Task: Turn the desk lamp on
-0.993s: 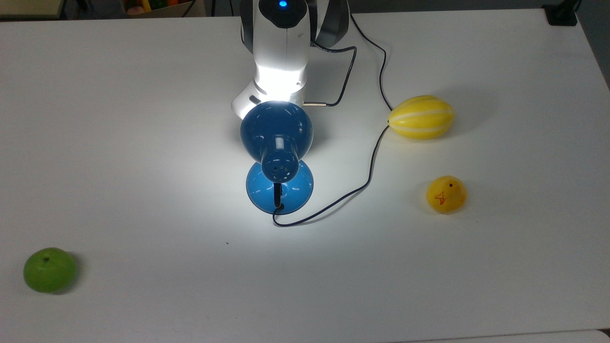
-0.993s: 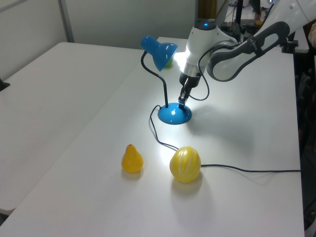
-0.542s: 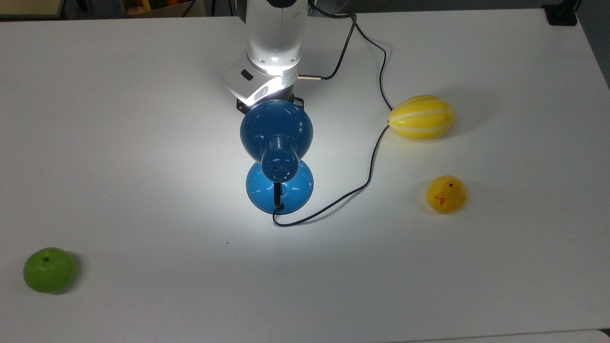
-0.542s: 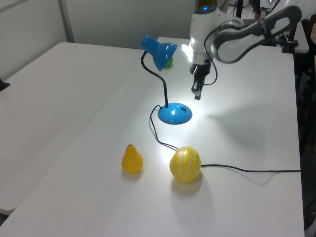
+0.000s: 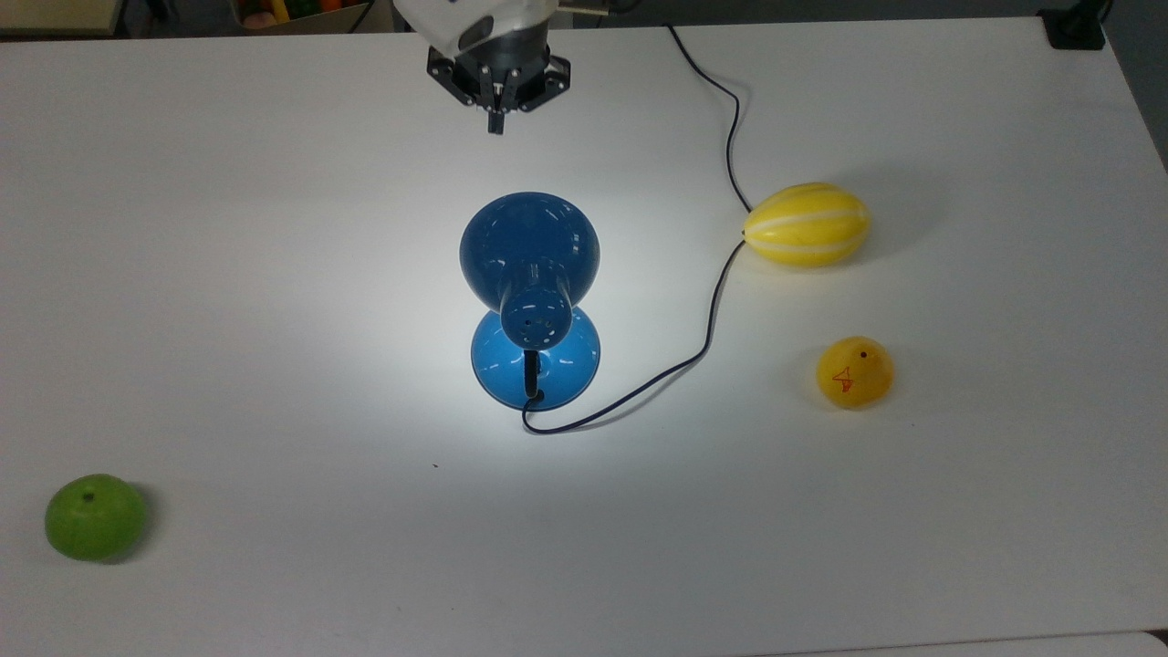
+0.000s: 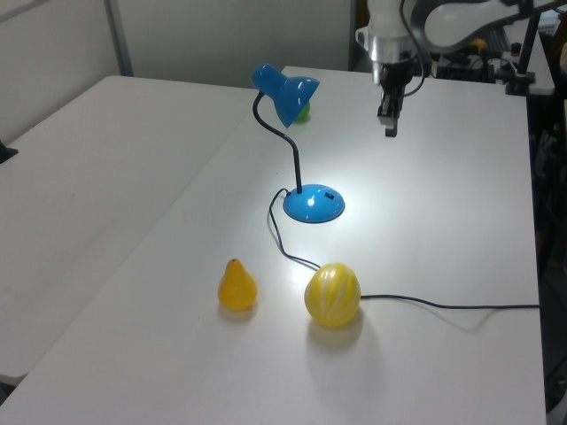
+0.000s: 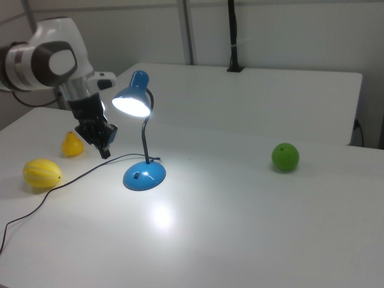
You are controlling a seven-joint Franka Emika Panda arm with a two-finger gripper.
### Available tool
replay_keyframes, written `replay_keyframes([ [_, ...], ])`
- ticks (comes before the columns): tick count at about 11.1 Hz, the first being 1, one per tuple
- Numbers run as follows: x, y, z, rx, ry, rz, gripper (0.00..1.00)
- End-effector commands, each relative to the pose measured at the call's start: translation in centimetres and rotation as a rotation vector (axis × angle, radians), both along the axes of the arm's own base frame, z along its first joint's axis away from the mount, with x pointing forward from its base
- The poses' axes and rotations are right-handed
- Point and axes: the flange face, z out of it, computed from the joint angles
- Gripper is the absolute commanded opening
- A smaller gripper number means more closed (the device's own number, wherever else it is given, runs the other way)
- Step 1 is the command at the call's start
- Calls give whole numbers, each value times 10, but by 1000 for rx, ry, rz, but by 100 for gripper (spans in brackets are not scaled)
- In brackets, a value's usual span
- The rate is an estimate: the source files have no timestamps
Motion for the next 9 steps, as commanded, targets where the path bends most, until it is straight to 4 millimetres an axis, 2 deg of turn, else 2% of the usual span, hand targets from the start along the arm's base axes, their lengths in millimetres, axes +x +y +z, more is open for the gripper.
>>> replay_keyframes([
  [1, -16, -11, 52, -8, 13, -33, 0],
  [3, -24, -16, 79, 19, -6, -3, 0],
  [4, -28, -26, 94, 69, -28, -11, 0],
  [6, -32, -36, 111, 91, -32, -30, 0],
  [7, -34, -42, 120, 91, -30, -42, 16],
  [8, -33, -43, 124, 92, -36, -43, 53],
  [9, -33, -47, 125, 80, -41, -46, 78],
])
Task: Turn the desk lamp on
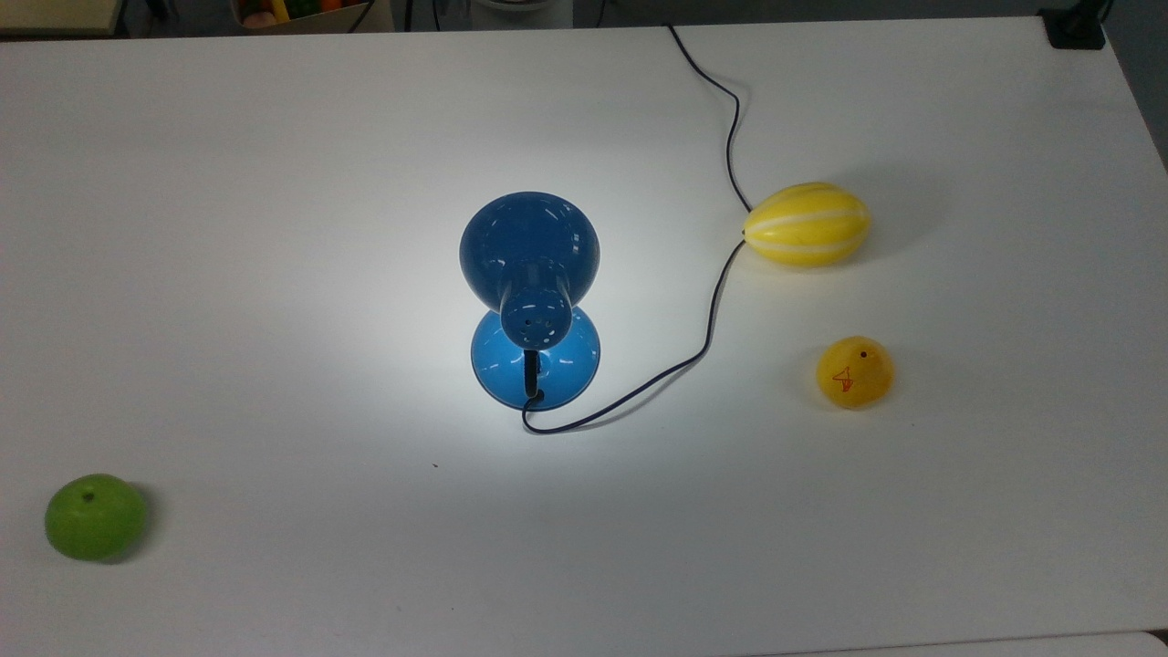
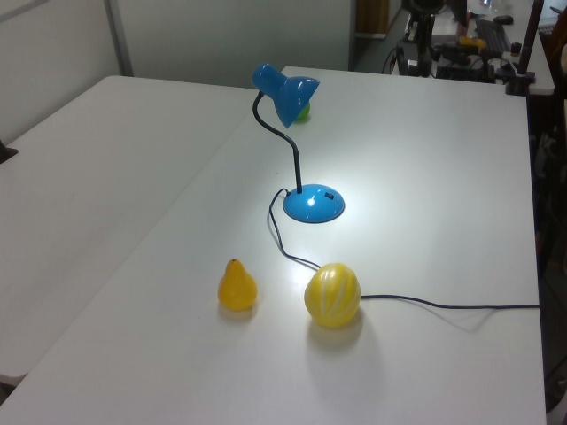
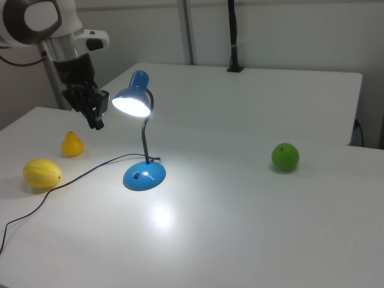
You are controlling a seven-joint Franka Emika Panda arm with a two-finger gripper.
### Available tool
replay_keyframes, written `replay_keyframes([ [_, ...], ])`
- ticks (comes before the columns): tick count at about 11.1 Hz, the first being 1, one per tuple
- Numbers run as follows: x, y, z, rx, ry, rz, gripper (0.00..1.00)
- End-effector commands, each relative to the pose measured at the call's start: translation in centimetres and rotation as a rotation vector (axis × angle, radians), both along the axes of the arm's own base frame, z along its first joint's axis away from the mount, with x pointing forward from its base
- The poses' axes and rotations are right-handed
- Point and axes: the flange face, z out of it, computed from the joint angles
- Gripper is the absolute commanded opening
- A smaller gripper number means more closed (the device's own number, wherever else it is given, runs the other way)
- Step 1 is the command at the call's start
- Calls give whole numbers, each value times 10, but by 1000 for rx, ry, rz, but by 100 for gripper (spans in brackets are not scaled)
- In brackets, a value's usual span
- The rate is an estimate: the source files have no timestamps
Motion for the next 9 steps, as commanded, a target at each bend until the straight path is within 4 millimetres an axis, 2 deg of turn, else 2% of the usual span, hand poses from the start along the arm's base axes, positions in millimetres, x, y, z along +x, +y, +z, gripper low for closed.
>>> replay_keyframes([
  [1, -3, -8, 11, 9, 4, 13, 93],
  [2, -3, -12, 14, 8, 0, 5, 100],
  [5, -5, -26, 32, 9, 15, -15, 100],
  [6, -5, -31, 33, 9, 16, -19, 100],
  [9, -5, -29, 31, 8, 19, -16, 100],
])
